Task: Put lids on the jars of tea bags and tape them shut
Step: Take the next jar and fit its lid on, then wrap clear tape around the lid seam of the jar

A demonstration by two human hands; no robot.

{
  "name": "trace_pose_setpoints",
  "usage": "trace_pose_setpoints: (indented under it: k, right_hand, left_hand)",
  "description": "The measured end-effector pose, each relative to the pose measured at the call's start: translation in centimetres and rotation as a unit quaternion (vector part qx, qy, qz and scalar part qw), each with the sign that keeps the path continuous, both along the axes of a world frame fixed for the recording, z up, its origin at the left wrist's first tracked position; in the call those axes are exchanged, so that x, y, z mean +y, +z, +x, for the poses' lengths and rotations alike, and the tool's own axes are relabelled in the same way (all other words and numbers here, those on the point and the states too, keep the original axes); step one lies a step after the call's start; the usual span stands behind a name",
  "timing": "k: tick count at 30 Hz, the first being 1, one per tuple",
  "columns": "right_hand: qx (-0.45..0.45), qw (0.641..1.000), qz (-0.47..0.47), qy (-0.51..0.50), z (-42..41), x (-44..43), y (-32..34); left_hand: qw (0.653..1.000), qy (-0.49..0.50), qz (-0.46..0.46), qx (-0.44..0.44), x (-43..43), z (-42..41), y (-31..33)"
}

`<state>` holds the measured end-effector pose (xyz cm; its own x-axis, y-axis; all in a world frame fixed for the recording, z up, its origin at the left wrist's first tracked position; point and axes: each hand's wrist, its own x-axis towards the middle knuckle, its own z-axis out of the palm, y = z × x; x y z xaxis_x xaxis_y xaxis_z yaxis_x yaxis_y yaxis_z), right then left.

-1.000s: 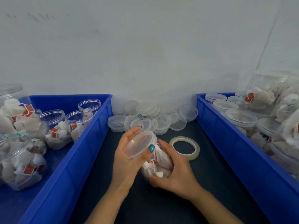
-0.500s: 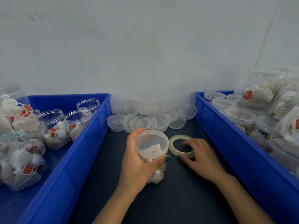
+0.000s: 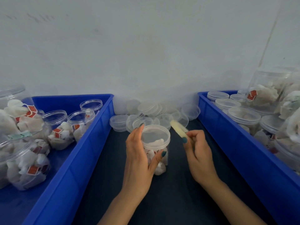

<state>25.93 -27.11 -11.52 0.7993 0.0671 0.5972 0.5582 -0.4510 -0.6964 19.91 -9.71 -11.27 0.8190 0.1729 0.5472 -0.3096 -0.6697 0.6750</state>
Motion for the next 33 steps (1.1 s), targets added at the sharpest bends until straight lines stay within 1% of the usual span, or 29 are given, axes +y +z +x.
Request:
trace_pose_setpoints:
  k: [2,4,5,7,11,17,20,22,25,26,27,29,33]
  right_hand:
    - [-0.115,0.993,-0.015,-0.037,-0.8,0.6,0.1]
    - [-0.211,0.975,-0.046,-0.044,-1.3,0.9,0.1]
    - [-0.250,0.965,-0.063,-0.038,-1.5,1.0,0.1]
    - [-0.291,0.952,-0.094,-0.012,-1.8,1.2,0.2]
    - [-0.312,0.941,-0.130,0.010,-1.7,1.1,0.0]
    - [-0.351,0.921,-0.167,0.017,-1.7,1.0,0.2]
    - [-0.353,0.920,-0.169,0.018,-1.7,1.0,0.3]
    - [-0.343,0.924,-0.166,0.011,-1.7,1.1,0.3]
    - [-0.278,0.953,-0.113,-0.035,-1.2,0.8,0.8]
    - [-0.262,0.959,-0.096,-0.056,-1.0,0.5,1.0]
    - [-0.256,0.960,-0.087,-0.071,-0.8,0.1,1.1]
    - [-0.275,0.954,-0.092,-0.072,-0.7,-0.5,1.2]
    - [-0.321,0.938,-0.134,-0.006,-1.5,0.4,1.2]
  left_hand:
    - [0.996,0.041,0.070,-0.048,-0.1,-0.2,0.3]
    - [0.985,0.066,0.116,-0.113,0.0,-0.3,0.4]
    - [0.979,0.073,0.130,-0.142,-0.1,-0.3,0.4]
    - [0.971,0.074,0.146,-0.177,-0.2,-0.5,0.4]
    - [0.963,0.060,0.170,-0.198,-0.4,-0.8,0.5]
    - [0.951,0.096,0.189,-0.226,-0.2,-0.8,0.5]
    - [0.942,0.105,0.207,-0.242,-0.1,-0.9,0.9]
    - [0.930,0.094,0.225,-0.273,-0.3,-1.1,1.2]
    - [0.896,0.060,0.279,-0.341,-1.3,-1.6,1.1]
    - [0.892,0.050,0.282,-0.350,-1.8,-1.7,0.9]
    - [0.896,0.045,0.273,-0.346,-2.2,-1.8,0.9]
    - [0.916,0.051,0.238,-0.320,-2.1,-1.8,1.0]
    - [0.942,0.085,0.195,-0.260,-0.8,-1.6,1.5]
